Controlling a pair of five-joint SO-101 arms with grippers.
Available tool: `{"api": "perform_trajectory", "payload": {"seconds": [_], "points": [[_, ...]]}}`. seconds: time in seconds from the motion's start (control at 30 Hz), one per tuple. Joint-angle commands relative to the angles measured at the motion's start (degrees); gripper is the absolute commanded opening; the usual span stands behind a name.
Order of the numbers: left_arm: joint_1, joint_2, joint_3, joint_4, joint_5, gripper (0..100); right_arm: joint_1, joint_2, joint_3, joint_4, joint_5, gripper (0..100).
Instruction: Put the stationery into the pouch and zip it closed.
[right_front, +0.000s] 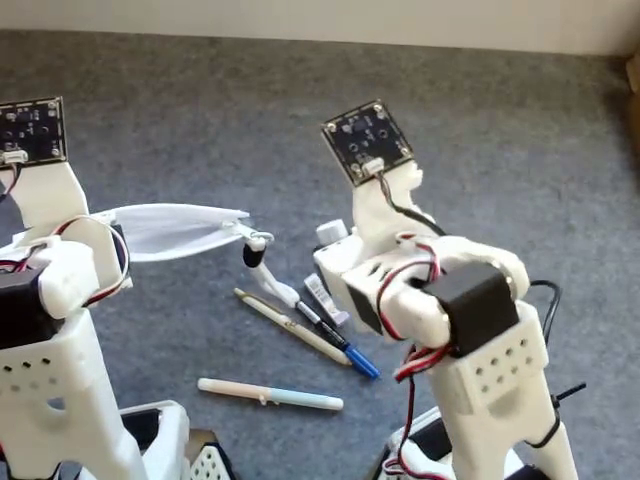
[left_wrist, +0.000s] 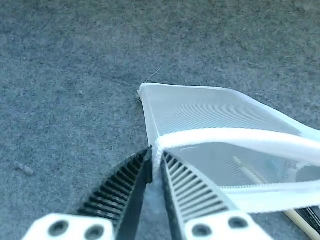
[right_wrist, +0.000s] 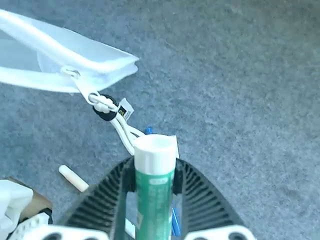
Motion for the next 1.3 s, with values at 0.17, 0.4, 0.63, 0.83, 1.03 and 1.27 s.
{"api": "perform_trajectory", "payload": {"seconds": [0.17, 0.4, 0.63, 0.83, 1.03, 1.27], "points": [[1.3, 1.0, -0.1, -0.2, 0.6, 1, -2.7, -4.0, -0.5, -9.4, -3.0, 0.5], [1.3, 1.0, -0.1, -0.2, 0.6, 1, -2.9, -5.2, -0.4, -13.6, -3.1, 0.5], [1.3, 1.0, -0.1, -0.2, 0.6, 1, -7.9, -4.7, -0.2, -21.0, -3.1, 0.5], [1.3, 1.1, 0.0, -0.2, 0.6, 1, -8.7, -5.3, 9.9, -33.2, -2.7, 0.5], [1.3, 1.1, 0.0, -0.2, 0.6, 1, -9.1, -5.3, 20.4, -46.8, -2.7, 0.5], [1.3, 1.1, 0.0, -0.2, 0.6, 1, -13.1, -5.3, 23.3, -53.8, -2.7, 0.5]]}}
